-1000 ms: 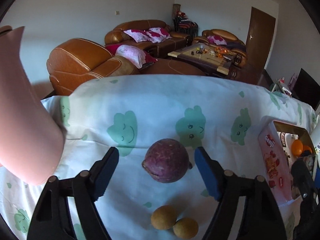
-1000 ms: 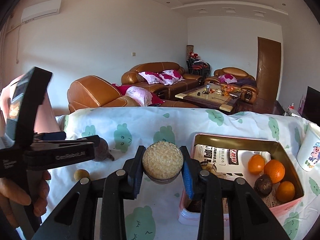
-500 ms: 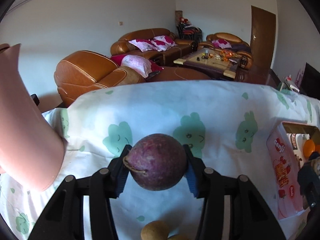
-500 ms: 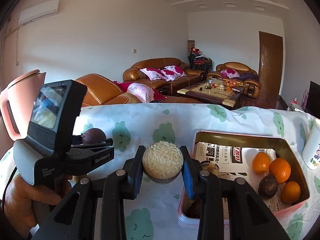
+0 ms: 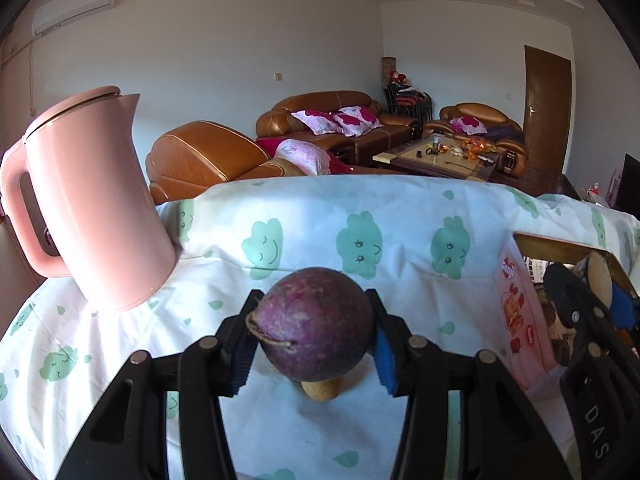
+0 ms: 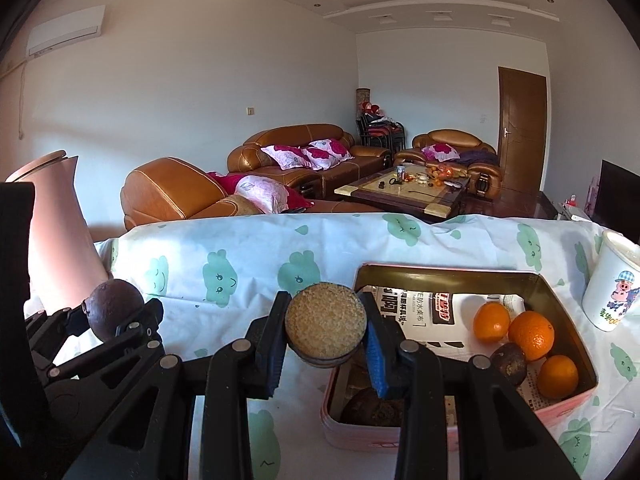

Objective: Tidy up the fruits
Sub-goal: 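Carry the passion fruit with the left gripper and the snack with the right gripper into the tray, releasing both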

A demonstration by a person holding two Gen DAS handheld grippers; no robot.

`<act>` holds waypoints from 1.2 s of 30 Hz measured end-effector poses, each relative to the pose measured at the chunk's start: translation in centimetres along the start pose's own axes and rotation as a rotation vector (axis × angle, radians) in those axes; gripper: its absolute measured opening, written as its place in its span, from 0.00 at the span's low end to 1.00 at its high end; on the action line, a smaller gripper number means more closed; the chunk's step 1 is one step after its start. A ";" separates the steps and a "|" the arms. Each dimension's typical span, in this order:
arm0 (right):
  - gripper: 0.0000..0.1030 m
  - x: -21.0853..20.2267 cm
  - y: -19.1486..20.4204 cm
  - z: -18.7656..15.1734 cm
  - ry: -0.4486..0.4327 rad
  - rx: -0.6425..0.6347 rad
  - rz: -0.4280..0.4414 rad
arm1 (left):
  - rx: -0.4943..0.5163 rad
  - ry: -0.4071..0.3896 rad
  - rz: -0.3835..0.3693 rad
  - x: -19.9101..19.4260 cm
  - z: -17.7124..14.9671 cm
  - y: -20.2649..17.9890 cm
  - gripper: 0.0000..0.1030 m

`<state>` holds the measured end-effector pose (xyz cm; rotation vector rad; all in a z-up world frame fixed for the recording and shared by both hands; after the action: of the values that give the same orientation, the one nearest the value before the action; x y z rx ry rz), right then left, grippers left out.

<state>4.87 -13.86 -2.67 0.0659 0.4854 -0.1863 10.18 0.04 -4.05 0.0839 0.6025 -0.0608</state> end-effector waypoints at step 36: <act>0.35 -4.6 -18.5 1.1 -0.072 0.135 -0.151 | 0.095 -0.077 -0.319 -6.1 -0.6 -12.6 0.50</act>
<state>-2.23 -31.42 0.14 0.1545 0.4052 -0.3682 3.80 -12.23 -1.90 0.0767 0.5318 -0.4005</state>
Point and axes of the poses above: each gripper's, at about its wrist camera, not at the fingertips, and x roughly the way its jaws point, y to its left, z to its top, the point moved 6 cm from there along x, roughly the way its jaws point, and after that the axes turned 1 degree about y, right-handed, at the moved point
